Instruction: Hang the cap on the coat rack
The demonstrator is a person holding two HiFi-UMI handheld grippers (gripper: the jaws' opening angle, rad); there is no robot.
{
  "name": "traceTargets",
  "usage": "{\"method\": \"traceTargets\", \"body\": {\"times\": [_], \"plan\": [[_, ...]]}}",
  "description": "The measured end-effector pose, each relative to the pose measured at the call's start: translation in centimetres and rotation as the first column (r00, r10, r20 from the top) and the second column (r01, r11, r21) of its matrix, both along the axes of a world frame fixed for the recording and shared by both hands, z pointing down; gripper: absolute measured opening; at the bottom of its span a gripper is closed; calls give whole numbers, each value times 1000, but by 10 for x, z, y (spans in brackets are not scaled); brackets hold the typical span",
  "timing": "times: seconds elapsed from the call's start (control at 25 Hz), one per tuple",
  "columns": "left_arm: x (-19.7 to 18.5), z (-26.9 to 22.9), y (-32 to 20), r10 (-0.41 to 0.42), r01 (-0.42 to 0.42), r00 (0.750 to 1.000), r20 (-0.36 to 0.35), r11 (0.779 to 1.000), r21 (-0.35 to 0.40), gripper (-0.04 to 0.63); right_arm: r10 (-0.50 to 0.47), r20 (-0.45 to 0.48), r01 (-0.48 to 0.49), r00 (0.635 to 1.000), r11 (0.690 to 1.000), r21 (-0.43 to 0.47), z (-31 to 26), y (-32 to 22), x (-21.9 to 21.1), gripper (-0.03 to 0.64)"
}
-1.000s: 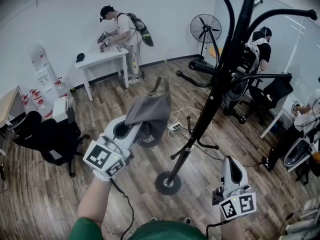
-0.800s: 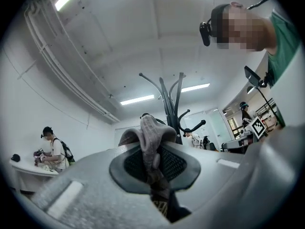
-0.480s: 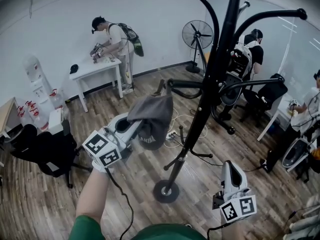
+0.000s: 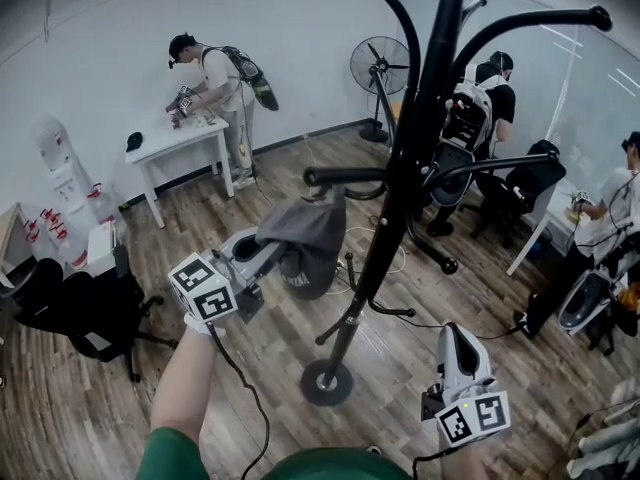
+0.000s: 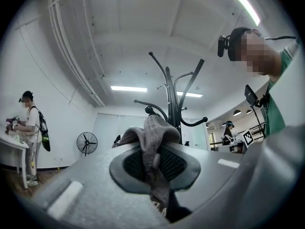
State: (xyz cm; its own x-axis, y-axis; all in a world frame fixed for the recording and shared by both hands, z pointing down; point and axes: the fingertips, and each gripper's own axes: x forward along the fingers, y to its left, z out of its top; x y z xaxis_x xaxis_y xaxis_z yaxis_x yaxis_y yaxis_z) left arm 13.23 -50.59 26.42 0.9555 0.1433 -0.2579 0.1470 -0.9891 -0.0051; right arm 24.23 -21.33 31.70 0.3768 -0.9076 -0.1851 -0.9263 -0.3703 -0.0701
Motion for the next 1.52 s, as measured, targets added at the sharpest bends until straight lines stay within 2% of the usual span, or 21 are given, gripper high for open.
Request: {"method": "traceTargets", "body": {"times": [0.32,0.48,0.68,0.84,1.08,1.24,1.4,1.52], "plan": [[21,20,13,27,-27,1000,15,999,-30,38,-6,10,6,1000,1000,-11,5,6,8,2],[27,35,14,-15,17,999,48,999,-48,59,-14,18,14,1000,1000,-13,7,13,11,2],[25,50,6,-106,109,993,42,991,-80,269,-27,29,27,999,1000,-15,10,22,17,2],[13,63,1,-184,190,981,57,975,-114,339,-48,38,49,998,999,-18,13,26,20,2],[-21,79,2,-319,324,946,55,931,-170,345,-89,44,90,995,995,-31,18,26,19,2],[-47,89,21,-401,408,913,78,903,-137,343,-112,38,113,993,993,-43,18,24,16,2],[-63,93,42,-447,455,889,103,886,-83,332,-149,17,150,989,988,-37,15,15,17,2],[-74,98,64,-468,480,875,119,871,-107,297,-171,-6,171,985,984,-49,16,12,16,2]]}}
